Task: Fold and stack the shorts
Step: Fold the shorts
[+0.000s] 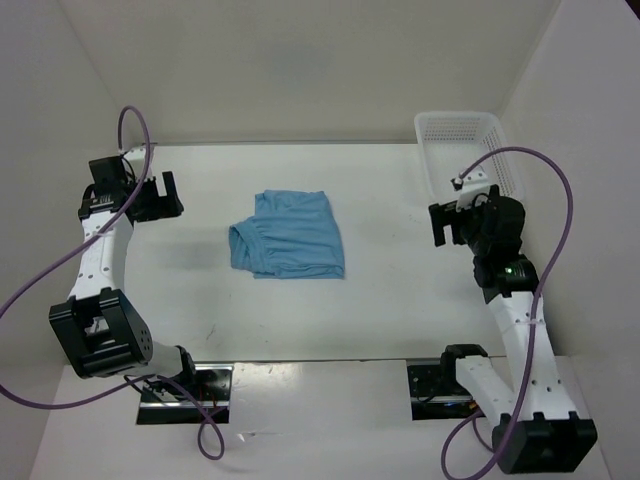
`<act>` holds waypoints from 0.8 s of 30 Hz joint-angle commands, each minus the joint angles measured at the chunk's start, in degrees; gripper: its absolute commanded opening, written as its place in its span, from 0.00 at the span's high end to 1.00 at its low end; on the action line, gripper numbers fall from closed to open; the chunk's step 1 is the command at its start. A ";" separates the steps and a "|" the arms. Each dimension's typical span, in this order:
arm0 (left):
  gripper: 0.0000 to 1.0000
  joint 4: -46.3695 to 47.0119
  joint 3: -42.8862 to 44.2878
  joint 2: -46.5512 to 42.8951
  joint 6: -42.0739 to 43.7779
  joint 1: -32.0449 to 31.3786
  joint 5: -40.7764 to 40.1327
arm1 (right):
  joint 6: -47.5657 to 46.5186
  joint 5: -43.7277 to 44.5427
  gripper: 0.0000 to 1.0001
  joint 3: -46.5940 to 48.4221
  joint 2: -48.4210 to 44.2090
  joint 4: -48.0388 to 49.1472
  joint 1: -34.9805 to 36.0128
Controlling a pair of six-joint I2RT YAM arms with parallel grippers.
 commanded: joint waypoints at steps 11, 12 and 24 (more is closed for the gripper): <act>0.00 3.48 -1.62 -1.28 0.25 -0.02 -0.06 | 17.19 -13.60 0.00 -3.64 -13.57 -1.77 -13.36; 0.00 4.00 -1.62 -1.28 0.25 -0.02 -0.05 | 17.20 -13.60 0.00 -4.16 -14.44 -2.56 -13.37; 0.00 4.01 -2.23 -0.22 0.25 -0.02 1.00 | 20.36 -8.50 0.00 -6.71 -16.83 0.59 -16.35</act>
